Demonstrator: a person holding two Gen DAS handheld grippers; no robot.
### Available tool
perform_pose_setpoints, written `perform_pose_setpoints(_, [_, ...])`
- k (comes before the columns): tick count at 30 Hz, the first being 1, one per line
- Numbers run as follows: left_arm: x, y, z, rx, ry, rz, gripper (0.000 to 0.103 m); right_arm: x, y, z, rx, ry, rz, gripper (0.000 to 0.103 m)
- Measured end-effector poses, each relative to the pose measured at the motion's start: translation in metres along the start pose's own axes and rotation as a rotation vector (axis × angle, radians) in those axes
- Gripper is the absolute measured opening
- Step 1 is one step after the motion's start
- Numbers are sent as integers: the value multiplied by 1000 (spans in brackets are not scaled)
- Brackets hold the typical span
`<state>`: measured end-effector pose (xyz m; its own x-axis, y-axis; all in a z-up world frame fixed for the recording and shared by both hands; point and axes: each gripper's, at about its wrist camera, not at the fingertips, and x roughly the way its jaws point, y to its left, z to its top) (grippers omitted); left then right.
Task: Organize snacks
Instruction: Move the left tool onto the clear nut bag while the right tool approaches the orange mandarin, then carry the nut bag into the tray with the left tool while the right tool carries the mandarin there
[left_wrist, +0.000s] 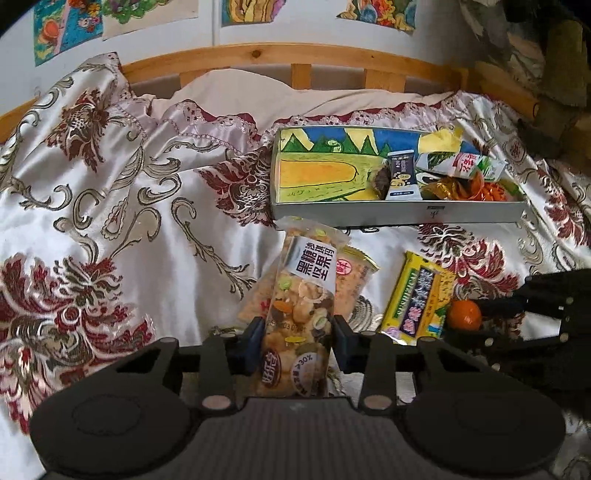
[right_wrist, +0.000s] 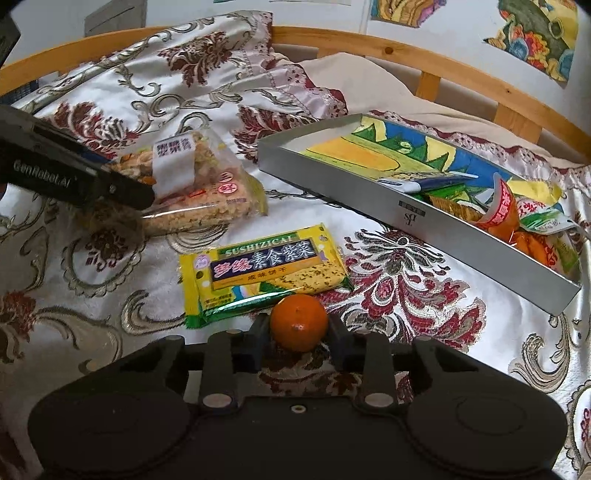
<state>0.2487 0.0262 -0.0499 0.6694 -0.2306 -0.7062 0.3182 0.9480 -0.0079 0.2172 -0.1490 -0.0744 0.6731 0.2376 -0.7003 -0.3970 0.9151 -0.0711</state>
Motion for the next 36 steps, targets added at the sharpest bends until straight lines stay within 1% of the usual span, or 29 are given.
perform_pose_setpoints(2, [-4,-3,-1,-13,-9,-2,41,-6,2,-4,-18,-10,4,35])
perform_pose_setpoints(6, [-11,-7,0,-49,-42,-35,41,-22,2,-9,-13,-32,18,35])
perform_pose_setpoints(10, [-12,-12,15,-72,-73,-64,41,-39,-3,-4,-23,-75,12,35])
perform_pose_setpoints(15, [4,-24,53,-114,-126,-97,41,-51,-24,16,-28,-105,-22,35])
perform_pose_setpoints(18, [23,-33,81,-129,-152,-110,41,-54,-43,31,-59,-114,-63,35])
perform_pose_setpoints(20, [40,-38,98,-137,-155,-106,41,-50,-57,43,-70,-120,-93,35])
perform_pose_setpoints(23, [71,-41,120,-187,-133,-115,41,-41,-80,64,-46,-147,-137,35])
perform_pose_setpoints(25, [90,-39,131,-252,-87,-120,41,-33,-92,75,-26,-167,-167,35])
perform_pose_setpoints(27, [104,-35,137,-315,-58,-126,41,-24,-103,84,-13,-180,-188,35])
perform_pose_setpoints(28, [110,-34,140,-328,-51,-128,41,-18,-108,87,-3,-181,-197,35])
perform_pose_setpoints(31, [127,-39,145,-318,-27,-103,41,3,-119,92,22,-151,-205,35])
perform_pose_setpoints(34, [141,-44,149,-311,-12,-95,41,20,-125,93,49,-129,-187,35])
perform_pose_setpoints(36, [149,-51,151,-287,1,-85,41,30,-126,93,45,-114,-184,35])
